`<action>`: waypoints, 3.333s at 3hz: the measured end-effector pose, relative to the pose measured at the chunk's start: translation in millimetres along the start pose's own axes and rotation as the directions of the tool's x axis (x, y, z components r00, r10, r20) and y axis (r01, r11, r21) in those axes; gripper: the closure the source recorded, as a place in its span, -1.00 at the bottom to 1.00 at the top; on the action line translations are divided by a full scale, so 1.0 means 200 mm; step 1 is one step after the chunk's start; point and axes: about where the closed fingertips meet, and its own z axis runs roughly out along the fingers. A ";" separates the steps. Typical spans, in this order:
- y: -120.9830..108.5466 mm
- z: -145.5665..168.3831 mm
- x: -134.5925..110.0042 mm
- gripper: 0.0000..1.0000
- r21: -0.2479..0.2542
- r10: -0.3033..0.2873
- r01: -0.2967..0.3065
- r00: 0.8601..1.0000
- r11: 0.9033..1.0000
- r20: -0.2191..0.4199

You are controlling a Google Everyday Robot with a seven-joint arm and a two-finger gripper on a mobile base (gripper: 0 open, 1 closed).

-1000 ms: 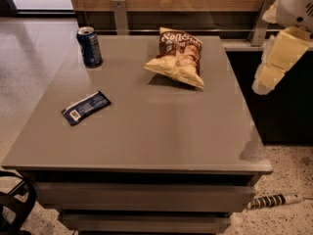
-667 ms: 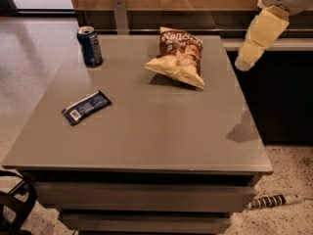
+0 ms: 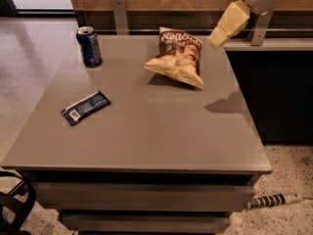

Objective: Pick brown chip bag

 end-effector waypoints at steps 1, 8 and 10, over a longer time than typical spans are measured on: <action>0.00 0.00 0.00 -1.00 0.000 0.000 0.000 1.000 1.000 0.000; 0.43 0.94 -0.61 -1.00 -0.112 0.117 -0.107 0.990 0.988 0.083; 0.46 1.04 -0.59 -0.52 -0.123 0.108 -0.098 0.991 0.988 0.074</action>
Offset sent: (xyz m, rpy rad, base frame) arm 0.0544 0.0635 -0.0204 0.1639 0.0697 0.0558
